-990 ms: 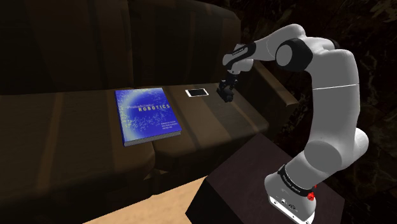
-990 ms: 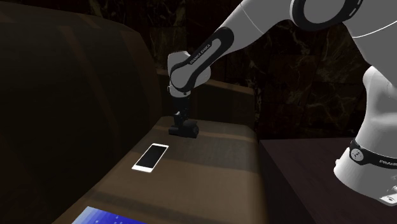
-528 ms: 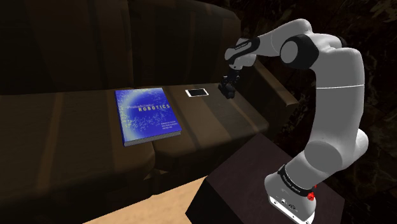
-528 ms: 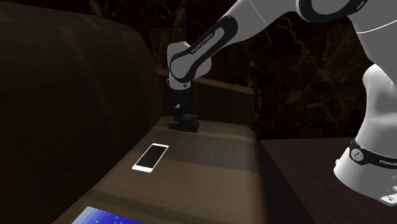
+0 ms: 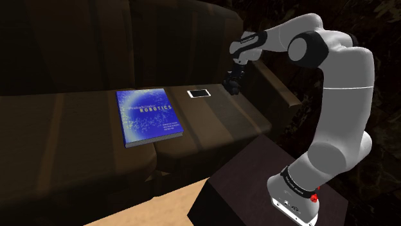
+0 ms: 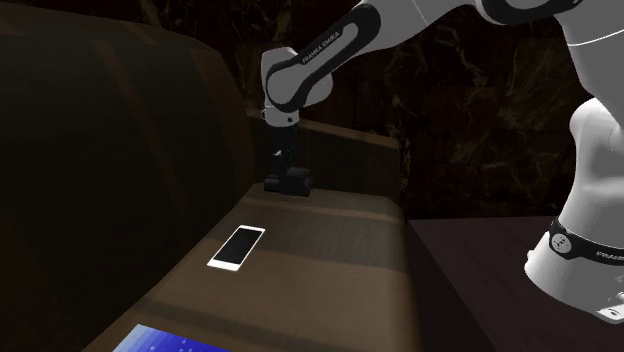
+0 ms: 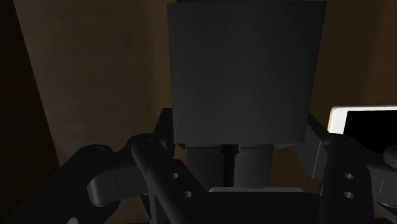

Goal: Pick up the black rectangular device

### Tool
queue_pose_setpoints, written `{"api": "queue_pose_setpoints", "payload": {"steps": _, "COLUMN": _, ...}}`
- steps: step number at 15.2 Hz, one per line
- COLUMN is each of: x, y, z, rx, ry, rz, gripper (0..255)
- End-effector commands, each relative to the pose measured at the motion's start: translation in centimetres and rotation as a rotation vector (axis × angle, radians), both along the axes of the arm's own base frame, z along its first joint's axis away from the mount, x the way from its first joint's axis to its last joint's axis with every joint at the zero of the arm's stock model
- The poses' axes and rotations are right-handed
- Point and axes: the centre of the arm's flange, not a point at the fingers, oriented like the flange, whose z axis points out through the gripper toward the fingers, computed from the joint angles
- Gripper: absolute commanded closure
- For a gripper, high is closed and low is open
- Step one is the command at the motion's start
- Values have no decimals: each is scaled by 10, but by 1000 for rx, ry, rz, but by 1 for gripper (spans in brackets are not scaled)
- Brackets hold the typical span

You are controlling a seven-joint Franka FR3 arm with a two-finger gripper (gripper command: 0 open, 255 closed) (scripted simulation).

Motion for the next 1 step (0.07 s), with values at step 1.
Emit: {"api": "queue_pose_setpoints", "payload": {"steps": 1, "x": 0, "y": 0, "z": 4, "rx": 0, "ry": 0, "rz": 0, "gripper": 255}}
